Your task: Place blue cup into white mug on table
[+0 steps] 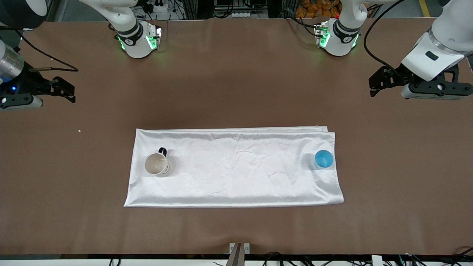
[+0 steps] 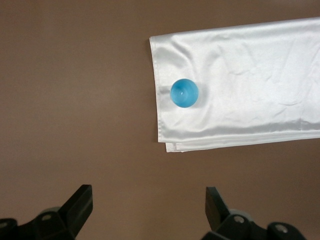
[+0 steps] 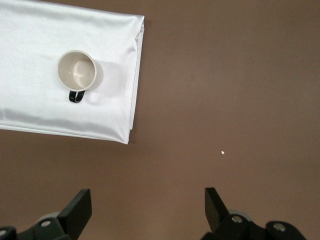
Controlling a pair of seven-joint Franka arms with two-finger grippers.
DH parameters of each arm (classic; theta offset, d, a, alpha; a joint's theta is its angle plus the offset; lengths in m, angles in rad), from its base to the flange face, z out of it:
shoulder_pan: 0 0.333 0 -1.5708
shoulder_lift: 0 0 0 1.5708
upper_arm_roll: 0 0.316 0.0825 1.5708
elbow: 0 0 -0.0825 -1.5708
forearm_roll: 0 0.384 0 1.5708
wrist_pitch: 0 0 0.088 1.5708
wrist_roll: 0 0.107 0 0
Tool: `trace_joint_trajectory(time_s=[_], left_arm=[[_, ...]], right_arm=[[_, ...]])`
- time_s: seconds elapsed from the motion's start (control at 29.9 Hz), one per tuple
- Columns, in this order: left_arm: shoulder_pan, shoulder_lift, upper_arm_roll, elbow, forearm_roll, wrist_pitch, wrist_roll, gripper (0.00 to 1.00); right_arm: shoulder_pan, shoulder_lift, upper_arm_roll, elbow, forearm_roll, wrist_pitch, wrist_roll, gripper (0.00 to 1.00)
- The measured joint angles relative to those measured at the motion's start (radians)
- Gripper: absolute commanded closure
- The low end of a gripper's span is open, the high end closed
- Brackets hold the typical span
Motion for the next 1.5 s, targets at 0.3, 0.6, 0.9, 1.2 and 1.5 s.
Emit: trace_joint_trajectory(time_s=[0.3, 0.6, 0.9, 1.2, 1.5], left_arm=[[0.000, 0.000, 0.000, 0.000, 0.000, 0.000, 0.000, 0.00], [0.000, 0.002, 0.000, 0.000, 0.000, -0.003, 0.001, 0.00], [-0.001, 0.016, 0.000, -0.001, 0.000, -0.006, 0.003, 0.00], [-0.014, 0.080, -0.014, -0.002, 0.000, 0.004, 0.005, 0.00], [-0.039, 0.208, -0.066, -0.003, 0.000, 0.100, 0.004, 0.00]], right_arm=[[-0.002, 0.000, -0.001, 0.019, 0.086, 0.000, 0.072, 0.00], [-0.003, 0.000, -0.002, 0.019, 0.097, 0.000, 0.079, 0.00], [-0.003, 0.000, -0.002, 0.018, 0.098, -0.002, 0.079, 0.00], [-0.001, 0.013, 0.002, 0.013, 0.099, -0.016, 0.079, 0.00], [0.008, 0.090, 0.006, -0.011, 0.109, 0.017, 0.079, 0.00]])
